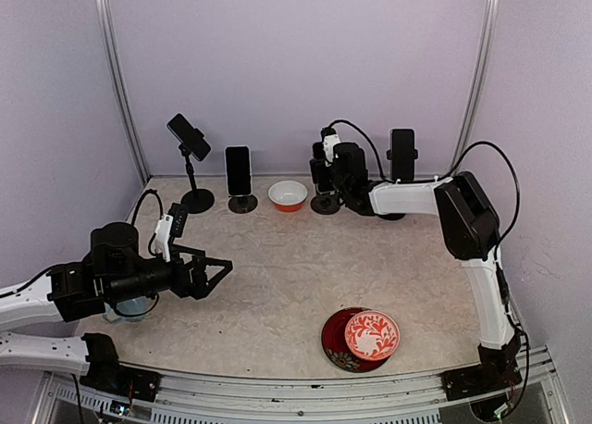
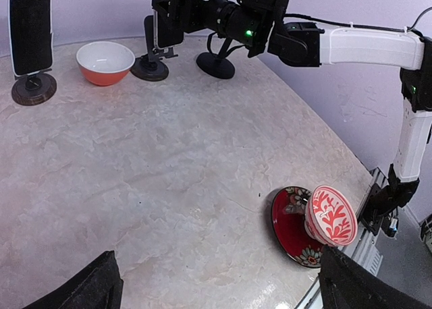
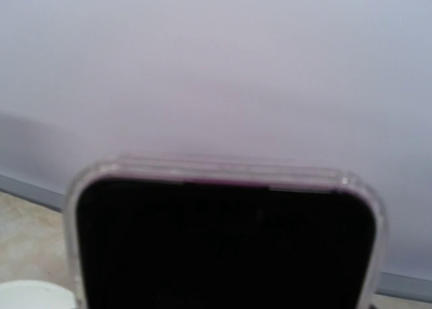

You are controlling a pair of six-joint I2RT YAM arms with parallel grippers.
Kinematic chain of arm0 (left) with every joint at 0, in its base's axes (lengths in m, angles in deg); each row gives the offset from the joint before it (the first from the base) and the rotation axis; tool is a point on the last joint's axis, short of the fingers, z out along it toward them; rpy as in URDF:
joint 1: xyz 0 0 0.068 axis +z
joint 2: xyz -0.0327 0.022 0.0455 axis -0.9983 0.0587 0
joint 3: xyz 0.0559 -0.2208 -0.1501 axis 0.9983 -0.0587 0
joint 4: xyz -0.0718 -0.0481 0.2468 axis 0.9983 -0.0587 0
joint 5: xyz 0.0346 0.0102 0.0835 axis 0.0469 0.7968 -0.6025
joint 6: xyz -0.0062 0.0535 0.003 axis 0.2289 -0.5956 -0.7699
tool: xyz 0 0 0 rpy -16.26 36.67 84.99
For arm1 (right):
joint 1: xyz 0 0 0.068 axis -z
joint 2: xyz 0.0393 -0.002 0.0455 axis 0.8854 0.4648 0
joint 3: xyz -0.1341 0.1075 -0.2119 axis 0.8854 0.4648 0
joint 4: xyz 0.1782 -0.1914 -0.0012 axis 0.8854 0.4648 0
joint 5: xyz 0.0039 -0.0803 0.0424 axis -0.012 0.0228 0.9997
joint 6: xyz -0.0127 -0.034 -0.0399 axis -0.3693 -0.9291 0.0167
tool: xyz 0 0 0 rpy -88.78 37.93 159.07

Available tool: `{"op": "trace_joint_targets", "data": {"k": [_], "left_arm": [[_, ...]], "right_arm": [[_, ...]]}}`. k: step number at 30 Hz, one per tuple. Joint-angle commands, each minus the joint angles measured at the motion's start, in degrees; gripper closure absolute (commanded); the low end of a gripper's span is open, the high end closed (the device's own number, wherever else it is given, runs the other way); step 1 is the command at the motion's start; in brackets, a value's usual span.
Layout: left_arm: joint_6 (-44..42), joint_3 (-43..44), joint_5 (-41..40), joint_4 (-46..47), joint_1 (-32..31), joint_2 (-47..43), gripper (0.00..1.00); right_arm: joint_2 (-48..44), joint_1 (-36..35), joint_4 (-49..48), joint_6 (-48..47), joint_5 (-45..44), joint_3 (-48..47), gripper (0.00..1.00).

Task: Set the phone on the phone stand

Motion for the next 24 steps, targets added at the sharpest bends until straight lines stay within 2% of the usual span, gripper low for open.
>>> {"op": "trace_joint_targets", "data": {"k": [1,24], "left_arm": [[0.2,3.0,-1.2,-0.2,-0.5,1.4,0.01],[-0.3,4.2,-2.4,0.5,-1.1,3.9,0.01]], "right_arm": [[1.3,1.1,-4.4,0.3,1.1,-3.2,0.57],[4.1,2.5,-3.9,5.8,5.6,-3.0,0.56]]}}
